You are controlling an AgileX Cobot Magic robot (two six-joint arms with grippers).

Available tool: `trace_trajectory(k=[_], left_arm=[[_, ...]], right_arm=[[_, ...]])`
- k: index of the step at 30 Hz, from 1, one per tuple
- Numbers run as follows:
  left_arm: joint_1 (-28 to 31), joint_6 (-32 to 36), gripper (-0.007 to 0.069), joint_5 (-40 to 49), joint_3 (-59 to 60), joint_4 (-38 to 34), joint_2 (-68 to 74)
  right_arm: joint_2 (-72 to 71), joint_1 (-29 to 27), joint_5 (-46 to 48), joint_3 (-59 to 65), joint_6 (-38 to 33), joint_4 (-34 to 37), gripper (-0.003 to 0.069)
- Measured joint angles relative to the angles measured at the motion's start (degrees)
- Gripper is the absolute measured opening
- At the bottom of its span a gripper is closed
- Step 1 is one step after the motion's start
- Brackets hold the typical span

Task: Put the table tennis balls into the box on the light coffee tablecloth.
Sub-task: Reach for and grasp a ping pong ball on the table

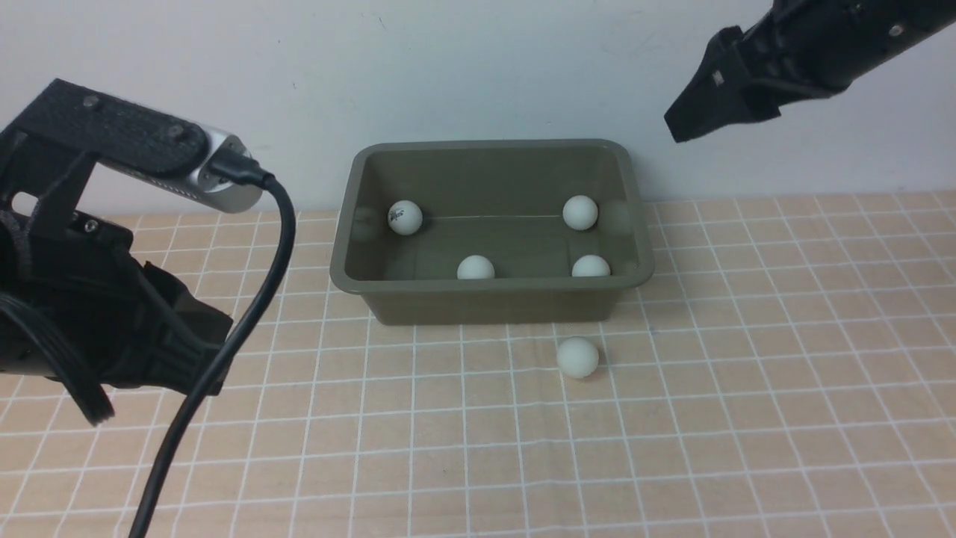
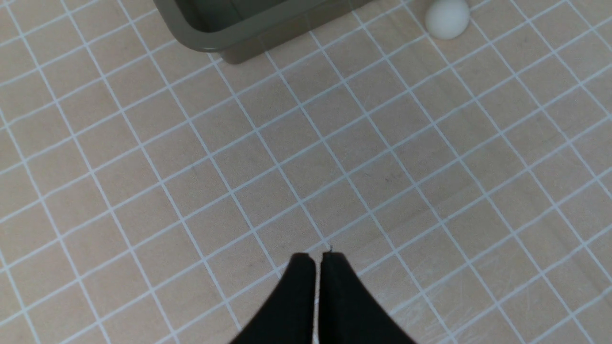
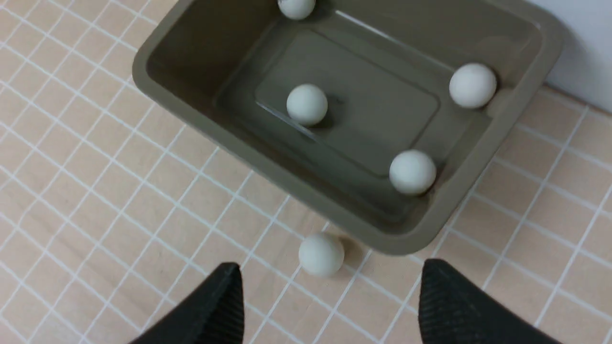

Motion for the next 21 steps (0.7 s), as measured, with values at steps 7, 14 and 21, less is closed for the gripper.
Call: trace_trajectory(k=[7, 14, 21], left_arm=[[0.00, 0.00, -0.0038, 0.00, 0.00, 0.00, 0.00], [0.00, 0.00, -0.0038, 0.00, 0.00, 0.00, 0.00], [0.00, 0.00, -0.0038, 0.00, 0.00, -0.05, 0.00]], right_arm=[[-2.04, 4.71, -8.26, 16.31, 2.14, -2.47, 0.0446], [-2.04, 11.80, -25.52, 30.59, 6.74, -4.98, 0.0446], [-0.62, 14.45, -36.91, 33.25, 17.56, -11.12, 0.0446]])
